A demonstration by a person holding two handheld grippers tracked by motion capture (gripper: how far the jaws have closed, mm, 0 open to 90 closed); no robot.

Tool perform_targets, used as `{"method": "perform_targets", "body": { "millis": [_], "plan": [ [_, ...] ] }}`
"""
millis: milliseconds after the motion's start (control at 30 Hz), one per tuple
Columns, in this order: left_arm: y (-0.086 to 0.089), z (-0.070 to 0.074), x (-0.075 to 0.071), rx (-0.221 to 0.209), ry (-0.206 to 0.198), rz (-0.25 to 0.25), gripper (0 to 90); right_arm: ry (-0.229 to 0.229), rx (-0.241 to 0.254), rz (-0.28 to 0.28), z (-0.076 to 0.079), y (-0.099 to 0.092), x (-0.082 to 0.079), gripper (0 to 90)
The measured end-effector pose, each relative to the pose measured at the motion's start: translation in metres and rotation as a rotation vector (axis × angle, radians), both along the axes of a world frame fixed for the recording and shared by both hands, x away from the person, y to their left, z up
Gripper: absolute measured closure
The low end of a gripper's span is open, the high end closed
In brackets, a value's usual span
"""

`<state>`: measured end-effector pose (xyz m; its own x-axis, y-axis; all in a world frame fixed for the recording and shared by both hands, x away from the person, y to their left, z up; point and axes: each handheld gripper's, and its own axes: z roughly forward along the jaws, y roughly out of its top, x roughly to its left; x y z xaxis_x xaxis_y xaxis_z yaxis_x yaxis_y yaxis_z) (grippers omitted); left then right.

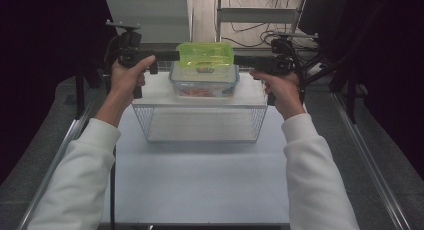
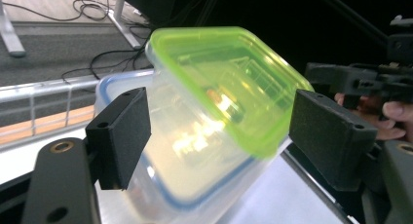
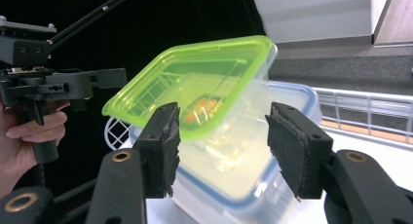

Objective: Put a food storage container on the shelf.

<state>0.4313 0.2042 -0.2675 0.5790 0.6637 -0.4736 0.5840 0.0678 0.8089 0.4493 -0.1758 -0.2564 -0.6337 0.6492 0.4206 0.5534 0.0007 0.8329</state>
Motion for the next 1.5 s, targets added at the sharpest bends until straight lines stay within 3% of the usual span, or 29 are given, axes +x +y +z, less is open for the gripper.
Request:
{"method": "perform_targets", "body": {
  "millis": [167, 367, 467, 767, 1033, 1200, 1233, 1367, 1500],
  "plan": [
    [0.009, -0.006, -0.017, 0.003, -0.01, -0.01, 22.3, -0.002, -0.017, 0.018, -0.003, -0.011, -0.01, 42.5],
    [0.014, -0.018, -0.04, 0.038, -0.02, -0.034, 23.2, 0.004, -0.05, 0.032, -0.017, -0.024, -0.028, 41.6],
    [0.018, -0.024, -0.052, 0.034, -0.022, -0.048, 23.4, 0.006, -0.07, 0.037, -0.025, -0.031, -0.038, 40.9],
    [0.019, -0.063, -0.091, 0.067, -0.022, -0.142, 23.3, -0.009, -0.1, 0.096, -0.048, -0.048, -0.071, 38.5],
    [0.014, -0.112, -0.124, 0.128, -0.002, -0.18, 23.1, 0.01, -0.176, 0.142, -0.094, -0.06, -0.108, 34.9],
    [0.01, -0.144, -0.14, 0.157, 0.029, -0.21, 23.0, 0.042, -0.258, 0.146, -0.133, -0.068, -0.127, 33.0],
    [0.008, -0.152, -0.144, 0.164, 0.042, -0.223, 22.8, 0.054, -0.281, 0.149, -0.148, -0.07, -0.134, 32.9],
    [0.001, -0.174, -0.152, 0.194, 0.07, -0.243, 22.7, 0.075, -0.296, 0.168, -0.166, -0.07, -0.14, 32.6],
    [-0.003, -0.185, -0.157, 0.223, 0.081, -0.246, 22.8, 0.105, -0.303, 0.18, -0.185, -0.07, -0.142, 32.4]
  ]
}}
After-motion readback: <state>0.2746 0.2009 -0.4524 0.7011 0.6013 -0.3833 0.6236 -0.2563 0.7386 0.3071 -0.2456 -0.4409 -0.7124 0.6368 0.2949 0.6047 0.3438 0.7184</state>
